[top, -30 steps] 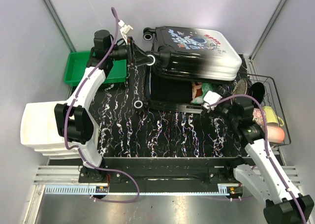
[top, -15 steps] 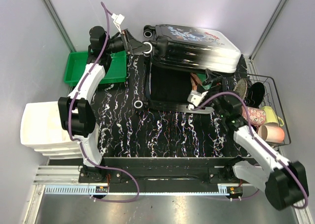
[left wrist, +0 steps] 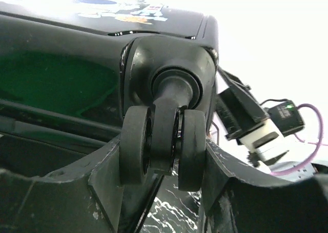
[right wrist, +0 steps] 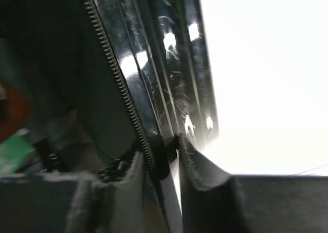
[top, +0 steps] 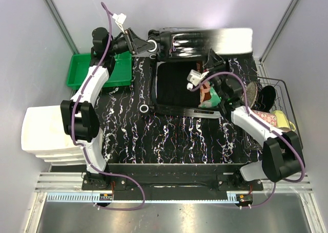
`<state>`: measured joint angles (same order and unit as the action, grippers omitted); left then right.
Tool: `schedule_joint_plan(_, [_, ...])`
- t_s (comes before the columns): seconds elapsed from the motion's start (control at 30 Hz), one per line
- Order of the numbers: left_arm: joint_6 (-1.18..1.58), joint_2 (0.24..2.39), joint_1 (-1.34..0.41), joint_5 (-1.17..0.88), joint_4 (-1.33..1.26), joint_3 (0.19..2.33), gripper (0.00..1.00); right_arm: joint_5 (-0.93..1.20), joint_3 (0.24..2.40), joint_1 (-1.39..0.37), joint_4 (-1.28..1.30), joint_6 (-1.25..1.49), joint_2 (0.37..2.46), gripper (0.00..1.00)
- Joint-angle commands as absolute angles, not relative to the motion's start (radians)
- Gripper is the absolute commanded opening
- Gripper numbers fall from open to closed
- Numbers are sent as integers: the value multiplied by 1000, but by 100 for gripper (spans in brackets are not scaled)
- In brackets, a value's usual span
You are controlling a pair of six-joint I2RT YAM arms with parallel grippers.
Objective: Open, take out, and arrange the luggage
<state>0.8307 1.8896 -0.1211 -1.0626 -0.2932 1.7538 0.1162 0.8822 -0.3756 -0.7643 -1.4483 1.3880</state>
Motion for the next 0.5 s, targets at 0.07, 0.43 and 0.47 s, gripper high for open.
schedule_joint_plan(0.07, [536, 1821, -55, -974, -168, 1772, 60, 104, 1153, -347, -786, -1401, 1486, 5])
schedule_joint_plan(0.43, [-536, 1520, -87, -954, 440, 1412, 73, 153, 1549, -285, -634, -1322, 1687, 0])
schedule_joint_plan(0.47, [-604, 1516, -125, -925, 474, 1401, 73, 158, 1563, -281, -627, -1321, 1698, 0])
